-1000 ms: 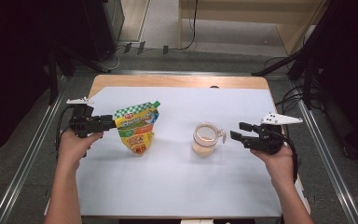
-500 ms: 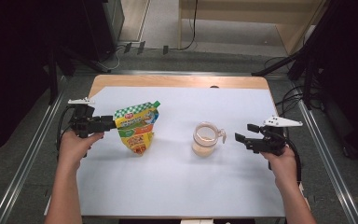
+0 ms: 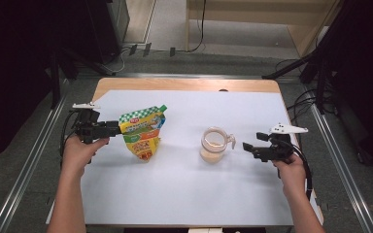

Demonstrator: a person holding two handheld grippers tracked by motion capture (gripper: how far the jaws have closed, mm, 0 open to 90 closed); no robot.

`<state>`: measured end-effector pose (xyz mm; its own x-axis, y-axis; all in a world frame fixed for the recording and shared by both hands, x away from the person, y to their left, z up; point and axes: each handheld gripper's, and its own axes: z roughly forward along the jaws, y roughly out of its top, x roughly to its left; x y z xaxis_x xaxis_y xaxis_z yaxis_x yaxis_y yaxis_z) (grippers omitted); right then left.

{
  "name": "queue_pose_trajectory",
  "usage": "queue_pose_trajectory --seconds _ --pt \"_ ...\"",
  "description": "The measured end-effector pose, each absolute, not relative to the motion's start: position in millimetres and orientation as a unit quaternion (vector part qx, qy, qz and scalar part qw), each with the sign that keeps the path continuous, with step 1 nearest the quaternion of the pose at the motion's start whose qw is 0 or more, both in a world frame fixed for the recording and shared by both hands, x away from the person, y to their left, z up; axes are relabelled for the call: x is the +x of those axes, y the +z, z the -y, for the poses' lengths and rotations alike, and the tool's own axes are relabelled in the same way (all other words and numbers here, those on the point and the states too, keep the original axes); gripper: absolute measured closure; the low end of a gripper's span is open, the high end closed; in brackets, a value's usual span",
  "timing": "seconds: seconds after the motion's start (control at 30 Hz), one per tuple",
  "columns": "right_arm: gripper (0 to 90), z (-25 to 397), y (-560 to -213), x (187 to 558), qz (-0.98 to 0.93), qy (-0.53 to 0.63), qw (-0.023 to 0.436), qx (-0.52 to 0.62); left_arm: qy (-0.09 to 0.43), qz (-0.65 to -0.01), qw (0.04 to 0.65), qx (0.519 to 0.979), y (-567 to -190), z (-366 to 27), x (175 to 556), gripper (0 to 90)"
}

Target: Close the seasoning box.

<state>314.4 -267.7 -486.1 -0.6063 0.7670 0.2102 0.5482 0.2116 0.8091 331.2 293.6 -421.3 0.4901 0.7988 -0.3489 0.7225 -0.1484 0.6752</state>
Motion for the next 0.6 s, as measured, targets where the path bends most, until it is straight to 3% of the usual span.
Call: queue_pose_trajectory --seconds 0.6 --pt "22.8 267.6 -495.9 319.8 -0.768 0.442 0.13 0.445 0.038 -0.513 0.425 0.745 -430.5 -296.6 338.7 33.7"
